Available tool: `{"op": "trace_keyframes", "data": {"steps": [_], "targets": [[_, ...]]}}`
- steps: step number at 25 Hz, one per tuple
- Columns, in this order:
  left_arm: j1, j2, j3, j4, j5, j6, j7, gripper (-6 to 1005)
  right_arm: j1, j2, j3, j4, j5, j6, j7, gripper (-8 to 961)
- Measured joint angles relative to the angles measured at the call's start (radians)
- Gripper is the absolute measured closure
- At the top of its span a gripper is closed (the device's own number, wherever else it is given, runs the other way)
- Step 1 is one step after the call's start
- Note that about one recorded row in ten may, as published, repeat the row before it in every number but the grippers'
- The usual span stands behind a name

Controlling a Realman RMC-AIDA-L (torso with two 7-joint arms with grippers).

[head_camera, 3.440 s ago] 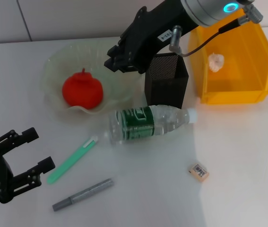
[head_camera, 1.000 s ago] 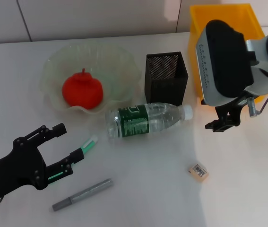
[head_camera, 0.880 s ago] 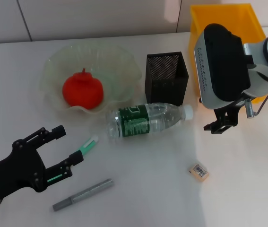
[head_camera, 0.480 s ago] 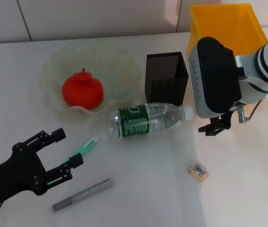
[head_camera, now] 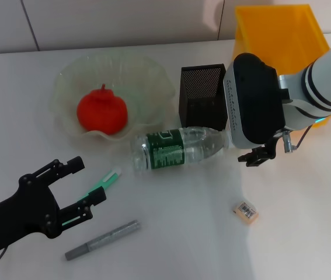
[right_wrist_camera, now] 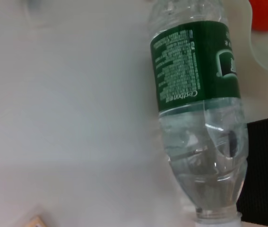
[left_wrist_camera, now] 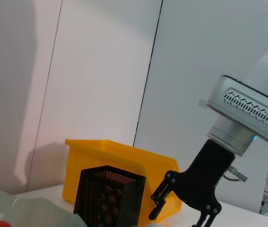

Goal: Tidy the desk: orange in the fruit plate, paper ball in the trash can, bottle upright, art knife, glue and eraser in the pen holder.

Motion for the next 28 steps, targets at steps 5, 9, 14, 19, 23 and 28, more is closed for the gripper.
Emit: {"op": "trace_keyframes", "data": {"steps": [5,9,14,19,23,28], "targets": [[-0.003,0.000,0.000,0.000,-0.001,-0.001,0.000,213,0.016,0.000,-0.002,0.047,0.000,0.041,0.000,258],[-0.009,-0.001,0.003,-0.003,0.000,-0.002,0.000,213,0.023,0.001,-0.007,0.064,0.001,0.064,0.000,258],[-0.012,-0.001,0.003,-0.010,0.000,-0.004,0.000,213,0.031,0.001,-0.013,0.091,0.004,0.088,0.001,259],[-0.013,0.000,0.003,-0.010,0.001,-0.004,0.000,213,0.041,0.003,-0.015,0.116,0.008,0.117,0.009,258],[-0.011,0.000,0.005,-0.010,0.001,-0.004,0.000,214,0.055,0.004,-0.017,0.141,0.011,0.129,0.019,258],[-0.006,0.000,0.005,-0.011,0.001,-0.003,0.000,214,0.064,0.005,-0.040,0.161,0.013,0.143,0.030,259]]}}
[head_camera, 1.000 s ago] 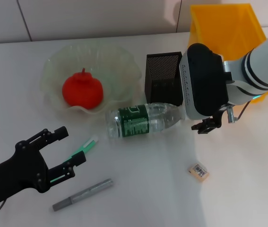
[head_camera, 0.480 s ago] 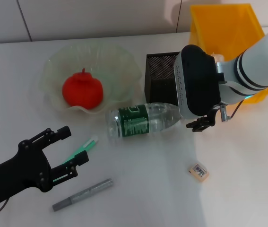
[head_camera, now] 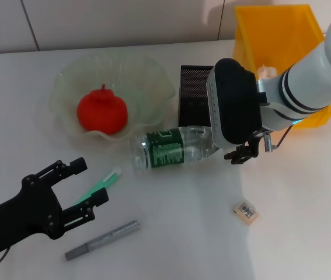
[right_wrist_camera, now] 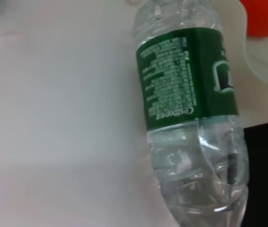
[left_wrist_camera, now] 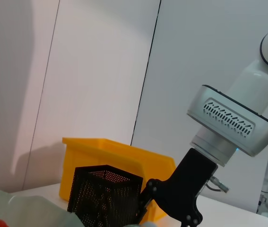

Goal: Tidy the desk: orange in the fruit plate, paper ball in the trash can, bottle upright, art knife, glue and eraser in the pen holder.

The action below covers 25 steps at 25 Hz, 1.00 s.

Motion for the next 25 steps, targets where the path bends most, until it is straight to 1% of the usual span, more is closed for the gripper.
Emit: {"op": "trace_keyframes", "data": {"steps": [4,14,24,25], "targets": [[0.004,0.000,0.000,-0.001,0.000,0.000,0.000,214,0.013,0.000,-0.008,0.028,0.001,0.011,0.006,260],[0.005,0.000,0.000,-0.001,0.000,0.001,0.000,214,0.026,0.000,-0.017,0.047,0.000,0.024,0.020,268],[0.006,0.000,0.000,-0.001,-0.002,0.003,0.000,213,0.044,-0.002,-0.017,0.068,-0.003,0.015,0.033,516],[0.006,0.000,0.000,-0.001,-0.002,0.003,0.000,213,0.044,-0.002,-0.017,0.068,-0.003,0.015,0.033,516]]}}
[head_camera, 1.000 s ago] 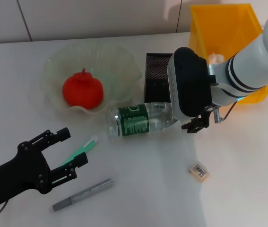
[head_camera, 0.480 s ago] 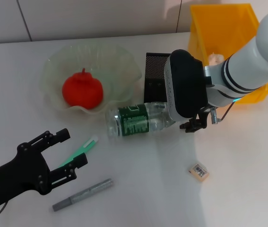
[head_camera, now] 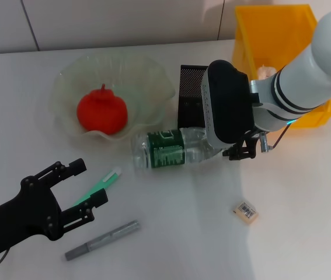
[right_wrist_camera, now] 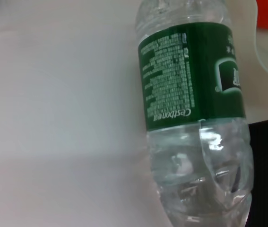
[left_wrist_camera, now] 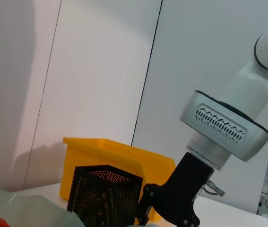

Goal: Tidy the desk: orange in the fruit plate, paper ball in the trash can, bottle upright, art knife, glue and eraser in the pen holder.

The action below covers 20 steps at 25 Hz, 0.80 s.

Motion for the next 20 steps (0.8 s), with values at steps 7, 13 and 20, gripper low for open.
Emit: {"op": "trace_keyframes", "data": {"steps": [7,13,20], "targets": [[0.008,0.001,-0.001,0.000,-0.004,0.012,0.000,214,-0.018,-0.002,0.036,-0.115,0.028,-0.101,0.006,517],[0.012,0.000,-0.006,0.000,-0.005,0.019,0.000,213,-0.021,-0.003,0.091,-0.245,0.062,-0.225,0.010,517],[0.013,0.000,-0.008,0.000,-0.006,0.028,0.000,214,0.000,-0.003,0.095,-0.294,0.067,-0.247,0.049,516]]}}
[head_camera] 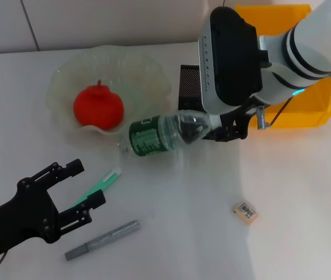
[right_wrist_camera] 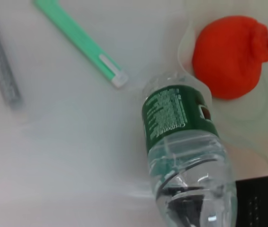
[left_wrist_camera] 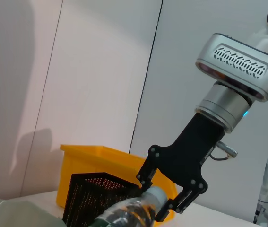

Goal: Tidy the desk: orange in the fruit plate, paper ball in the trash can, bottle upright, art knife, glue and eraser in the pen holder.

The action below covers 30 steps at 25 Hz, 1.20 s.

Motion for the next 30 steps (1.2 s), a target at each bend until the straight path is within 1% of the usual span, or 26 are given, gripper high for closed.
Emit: {"op": "trace_keyframes", "data": {"steps": [8,19,26,30], "targets": [[0.010,0.002,-0.001,0.008,-0.008,0.028,0.000,213,0.006,0.001,0.004,-0.051,0.025,-0.002,0.028,517],[0.016,0.003,-0.002,0.009,-0.014,0.041,0.000,213,0.030,0.001,0.006,-0.077,0.062,-0.012,0.097,516],[0.027,0.004,-0.009,0.011,-0.014,0.066,0.000,213,0.031,0.002,0.000,-0.107,0.073,-0.024,0.110,517],[0.033,0.005,-0.014,0.011,-0.013,0.074,0.011,213,0.050,0.000,0.007,-0.103,0.075,-0.030,0.116,516]]}}
